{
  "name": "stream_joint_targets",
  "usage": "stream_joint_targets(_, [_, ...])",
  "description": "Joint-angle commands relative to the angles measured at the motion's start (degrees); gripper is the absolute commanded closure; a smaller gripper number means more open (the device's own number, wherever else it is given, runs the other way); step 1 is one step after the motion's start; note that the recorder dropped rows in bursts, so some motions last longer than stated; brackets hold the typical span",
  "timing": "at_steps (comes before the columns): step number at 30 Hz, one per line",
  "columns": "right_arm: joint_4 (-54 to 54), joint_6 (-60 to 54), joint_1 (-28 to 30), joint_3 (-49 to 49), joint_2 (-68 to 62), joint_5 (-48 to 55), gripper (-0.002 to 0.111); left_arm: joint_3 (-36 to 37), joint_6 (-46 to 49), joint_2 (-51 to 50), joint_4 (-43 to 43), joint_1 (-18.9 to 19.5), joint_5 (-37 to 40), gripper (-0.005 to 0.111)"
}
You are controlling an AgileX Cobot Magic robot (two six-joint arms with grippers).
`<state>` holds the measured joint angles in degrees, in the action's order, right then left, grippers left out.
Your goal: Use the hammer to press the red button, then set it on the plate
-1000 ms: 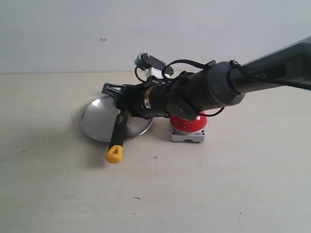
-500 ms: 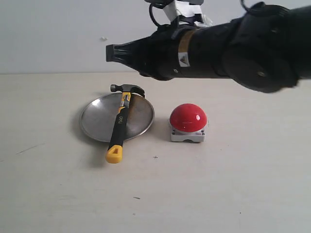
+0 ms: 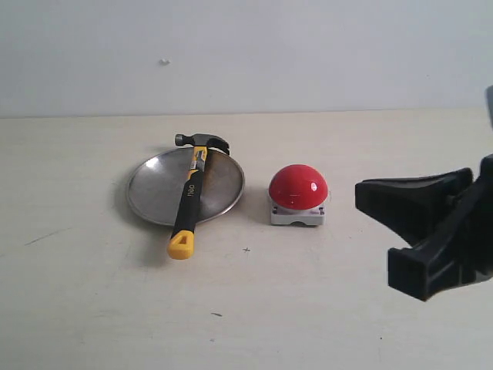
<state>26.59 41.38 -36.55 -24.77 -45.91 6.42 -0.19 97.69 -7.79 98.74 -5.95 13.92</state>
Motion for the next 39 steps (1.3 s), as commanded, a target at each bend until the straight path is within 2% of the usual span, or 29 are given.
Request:
stream_joint_targets(1, [3.6, -2.9, -0.1, 0.3, 5.1, 0.9, 0.108, 0.2, 0.0, 0.4, -0.2, 0.2, -0.1, 0.107])
stream_joint_targets(5, [4.0, -3.6, 0.3, 0.3, 8.5, 1.0, 0.108, 0.2, 0.0, 0.4, -0.2, 0.2, -0.1, 0.107])
stream_joint_targets(9, [3.5, -6.4, 11.7, 4.6, 15.8, 5.7, 0.108, 0.2, 0.0, 0.4, -0.2, 0.2, -0.3, 0.107])
stream_joint_targets(15, [3.7, -6.4, 31.8, 14.4, 25.6, 5.6, 0.108, 0.2, 0.0, 0.4, -0.2, 0.2, -0.3, 0.107])
stream_joint_targets(20, [4.0, -6.4, 41.2, 19.4, 35.2, 5.6, 0.108, 0.2, 0.0, 0.4, -0.2, 0.2, -0.3, 0.107])
stream_joint_targets(24, [4.0, -6.8, 43.2, 20.4, 40.1, 7.4, 0.108, 0.2, 0.0, 0.4, -0.2, 0.2, -0.3, 0.107])
stream_joint_targets(39, [5.2, -6.8, 43.2, 20.4, 45.9, 18.2, 0.108, 0.2, 0.0, 0.4, -0.2, 0.2, -0.3, 0.107])
